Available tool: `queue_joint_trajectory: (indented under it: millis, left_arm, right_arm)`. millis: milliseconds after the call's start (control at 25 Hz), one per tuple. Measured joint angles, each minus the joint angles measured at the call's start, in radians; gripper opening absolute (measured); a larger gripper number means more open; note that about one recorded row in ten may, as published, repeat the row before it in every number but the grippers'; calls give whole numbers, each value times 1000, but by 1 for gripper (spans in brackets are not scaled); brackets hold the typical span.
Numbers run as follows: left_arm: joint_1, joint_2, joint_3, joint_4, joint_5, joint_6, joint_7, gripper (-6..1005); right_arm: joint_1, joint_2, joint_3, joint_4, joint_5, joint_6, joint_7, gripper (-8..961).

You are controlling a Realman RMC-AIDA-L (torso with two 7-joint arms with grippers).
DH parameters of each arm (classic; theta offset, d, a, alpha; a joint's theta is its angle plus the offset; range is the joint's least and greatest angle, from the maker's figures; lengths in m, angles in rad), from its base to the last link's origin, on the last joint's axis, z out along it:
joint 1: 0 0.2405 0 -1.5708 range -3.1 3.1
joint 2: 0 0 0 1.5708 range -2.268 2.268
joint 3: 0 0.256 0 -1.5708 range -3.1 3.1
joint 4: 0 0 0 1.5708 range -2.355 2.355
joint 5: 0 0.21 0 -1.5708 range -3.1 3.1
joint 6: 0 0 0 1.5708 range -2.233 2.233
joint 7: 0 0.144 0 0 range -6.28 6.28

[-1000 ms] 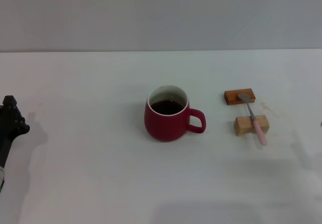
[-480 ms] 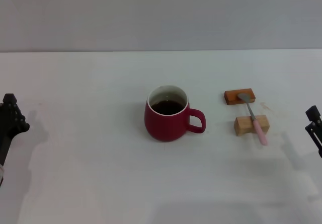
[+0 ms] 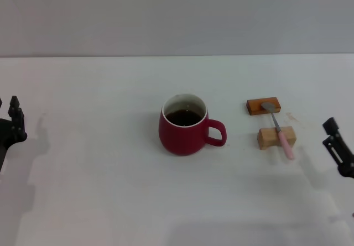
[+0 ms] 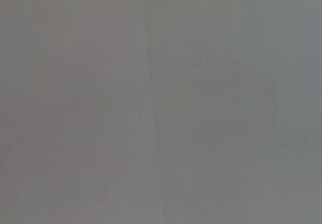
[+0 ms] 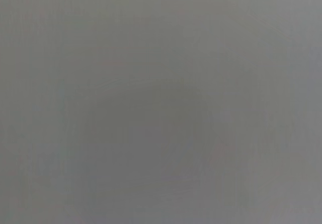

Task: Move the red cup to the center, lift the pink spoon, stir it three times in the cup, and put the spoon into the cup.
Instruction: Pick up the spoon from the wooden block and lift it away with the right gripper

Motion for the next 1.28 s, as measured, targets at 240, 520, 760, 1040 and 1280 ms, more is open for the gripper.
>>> queue_joint_trajectory:
  millis: [240, 520, 760, 1040, 1280]
  left_arm:
    - [-8, -4, -3, 17, -5, -36, 1, 383]
    - [-12, -3, -5, 20, -3, -43, 1, 547]
    - [-13, -2, -6, 20, -2, -44, 1, 792]
    - [-8, -2, -4, 20, 1, -42, 1, 844]
    - [-8, -3, -1, 19, 1, -42, 0, 844]
  right_arm:
    - [14, 1, -19, 20, 0, 89, 4, 792]
    - [18, 2, -24, 40, 0, 213, 5, 792]
    - [24, 3, -24, 62, 3, 272, 5, 791]
    - [34, 3, -20, 71, 6, 329, 6, 791]
    - [45, 3, -13, 68, 7, 336, 6, 791]
